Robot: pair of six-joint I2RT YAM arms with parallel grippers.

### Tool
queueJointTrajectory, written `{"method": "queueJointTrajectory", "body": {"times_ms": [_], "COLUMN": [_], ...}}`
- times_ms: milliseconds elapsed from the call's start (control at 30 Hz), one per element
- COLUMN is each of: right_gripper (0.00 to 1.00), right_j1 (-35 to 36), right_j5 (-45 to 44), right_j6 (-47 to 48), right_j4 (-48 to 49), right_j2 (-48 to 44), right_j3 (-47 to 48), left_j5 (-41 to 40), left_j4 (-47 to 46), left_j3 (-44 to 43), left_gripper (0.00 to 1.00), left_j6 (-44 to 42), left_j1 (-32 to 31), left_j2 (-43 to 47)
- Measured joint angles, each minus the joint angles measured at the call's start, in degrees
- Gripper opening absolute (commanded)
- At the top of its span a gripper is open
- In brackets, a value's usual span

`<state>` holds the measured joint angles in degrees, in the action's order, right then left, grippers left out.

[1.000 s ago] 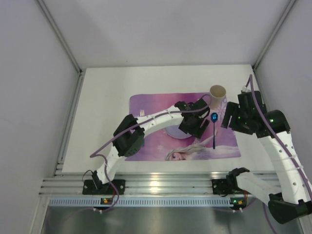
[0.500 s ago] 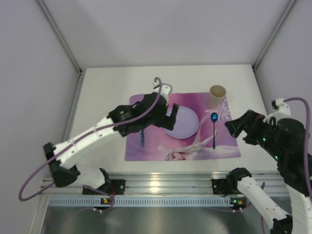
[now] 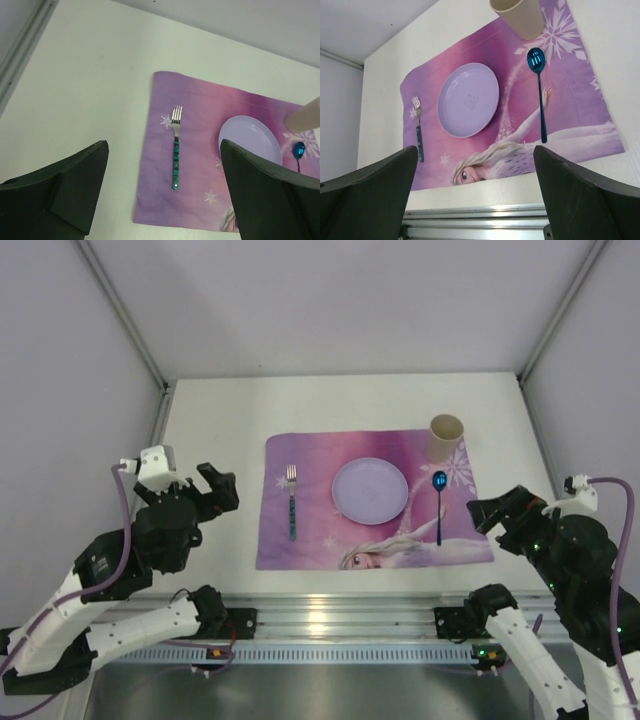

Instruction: Set the dinner table for one person

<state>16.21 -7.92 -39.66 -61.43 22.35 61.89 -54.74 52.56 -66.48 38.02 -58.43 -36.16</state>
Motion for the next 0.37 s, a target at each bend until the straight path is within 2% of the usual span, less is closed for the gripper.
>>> {"method": "queueJointTrajectory", "body": {"times_ms": [167, 367], "right_gripper": [1.0, 1.0], "right_j1": [0.0, 0.0], "right_j5": [-1.11, -0.28], "right_j6": [0.0, 1.62], "right_j4": [-2.01, -3.37], "right_j2": [-2.08, -2.19], "right_j3": [-0.42, -2.03], "left_j5": [-3.89, -5.22], "left_j4": [9.25, 12.39], "left_j3": [-3.37, -5.11], "left_gripper": [0.98, 0.98], "left_j6": [6.25, 9.11], "left_j1": [0.0, 0.0], "left_j2": [-2.8, -5.53]}}
